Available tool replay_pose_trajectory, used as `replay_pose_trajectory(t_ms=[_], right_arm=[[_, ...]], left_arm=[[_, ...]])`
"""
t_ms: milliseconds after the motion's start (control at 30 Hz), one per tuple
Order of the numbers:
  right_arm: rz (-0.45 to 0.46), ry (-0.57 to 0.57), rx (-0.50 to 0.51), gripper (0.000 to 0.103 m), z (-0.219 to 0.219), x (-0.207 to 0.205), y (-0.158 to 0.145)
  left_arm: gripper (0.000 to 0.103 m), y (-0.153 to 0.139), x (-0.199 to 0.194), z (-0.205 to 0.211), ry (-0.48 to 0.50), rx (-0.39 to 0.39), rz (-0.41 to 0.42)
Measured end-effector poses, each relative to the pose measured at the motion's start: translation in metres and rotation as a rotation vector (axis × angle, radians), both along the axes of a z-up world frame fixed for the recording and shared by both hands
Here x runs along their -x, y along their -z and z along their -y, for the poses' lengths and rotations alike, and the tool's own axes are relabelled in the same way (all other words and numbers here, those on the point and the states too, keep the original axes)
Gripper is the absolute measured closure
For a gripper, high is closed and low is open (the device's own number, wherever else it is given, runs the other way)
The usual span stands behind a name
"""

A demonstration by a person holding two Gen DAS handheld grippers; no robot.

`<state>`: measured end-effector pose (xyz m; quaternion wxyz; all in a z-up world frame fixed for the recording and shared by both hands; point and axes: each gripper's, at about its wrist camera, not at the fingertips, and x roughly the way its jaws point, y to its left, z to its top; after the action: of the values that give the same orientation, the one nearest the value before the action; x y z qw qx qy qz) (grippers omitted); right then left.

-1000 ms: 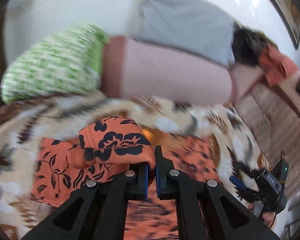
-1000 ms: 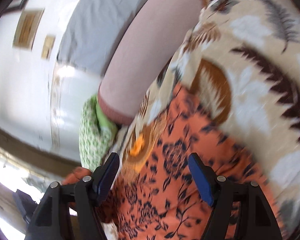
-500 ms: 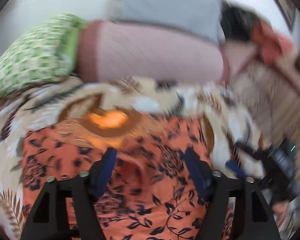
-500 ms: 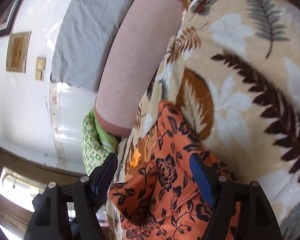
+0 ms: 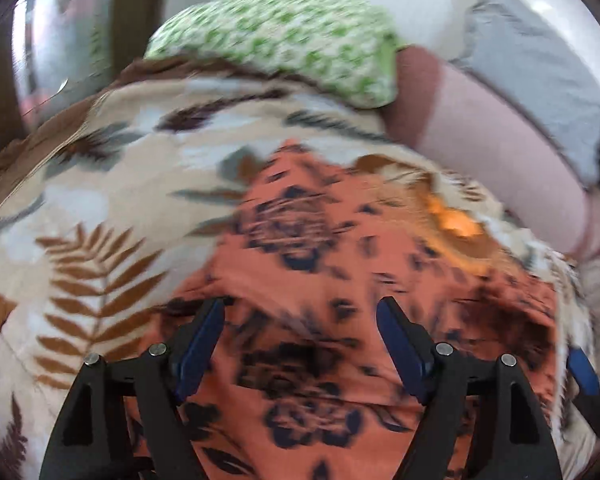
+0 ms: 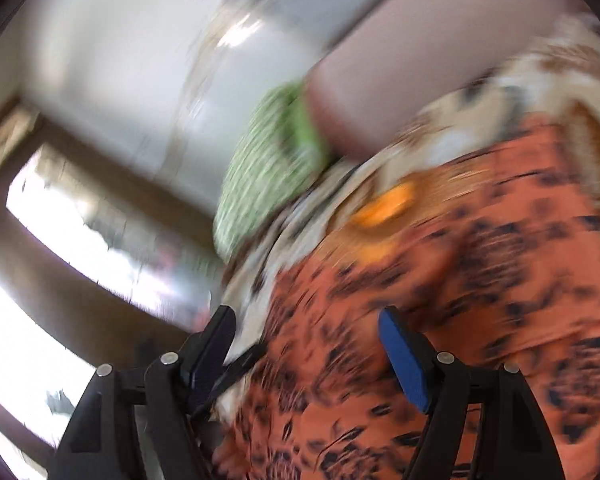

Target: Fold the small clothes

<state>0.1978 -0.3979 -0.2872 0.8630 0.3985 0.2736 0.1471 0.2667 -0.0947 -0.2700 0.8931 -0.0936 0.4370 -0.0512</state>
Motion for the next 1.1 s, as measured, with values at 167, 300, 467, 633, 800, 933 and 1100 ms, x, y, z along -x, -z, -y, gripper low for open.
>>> replay_pose_trajectory(t_ms=[167, 300, 467, 633, 800, 933, 1100], right_arm=[[-0.100, -0.058, 0.025, 0.026, -0.048, -0.035, 0.023], [-0.265, 0.208, 0.022, 0.026, -0.010, -0.026, 0.051], [-0.332, 0.624, -0.098, 0.025, 0.072, 0.035, 0.062], [-0.174, 0.639, -0.202, 0.025, 0.093, 0.058, 0.046], [-0.064, 0.465, -0.166, 0.025, 0.075, 0.044, 0.029], [-0.128, 0.333, -0.178, 0.025, 0.065, 0.017, 0.047], [-0.313, 0.446, -0.329, 0.025, 0.093, 0.030, 0.094]], left_arm=[[0.024, -0.002, -0.007, -0.014, -0.082, -0.022, 0.048], [0.024, 0.009, -0.016, -0.015, -0.074, -0.062, 0.009], [0.024, 0.012, -0.016, -0.018, -0.102, -0.087, -0.025], [0.024, -0.014, -0.004, -0.010, -0.083, -0.116, 0.122], [0.024, -0.013, -0.008, 0.010, 0.016, -0.101, 0.162], [0.024, 0.018, -0.020, 0.038, 0.123, -0.221, 0.032], [0.024, 0.022, -0.021, 0.023, 0.056, -0.256, -0.037]])
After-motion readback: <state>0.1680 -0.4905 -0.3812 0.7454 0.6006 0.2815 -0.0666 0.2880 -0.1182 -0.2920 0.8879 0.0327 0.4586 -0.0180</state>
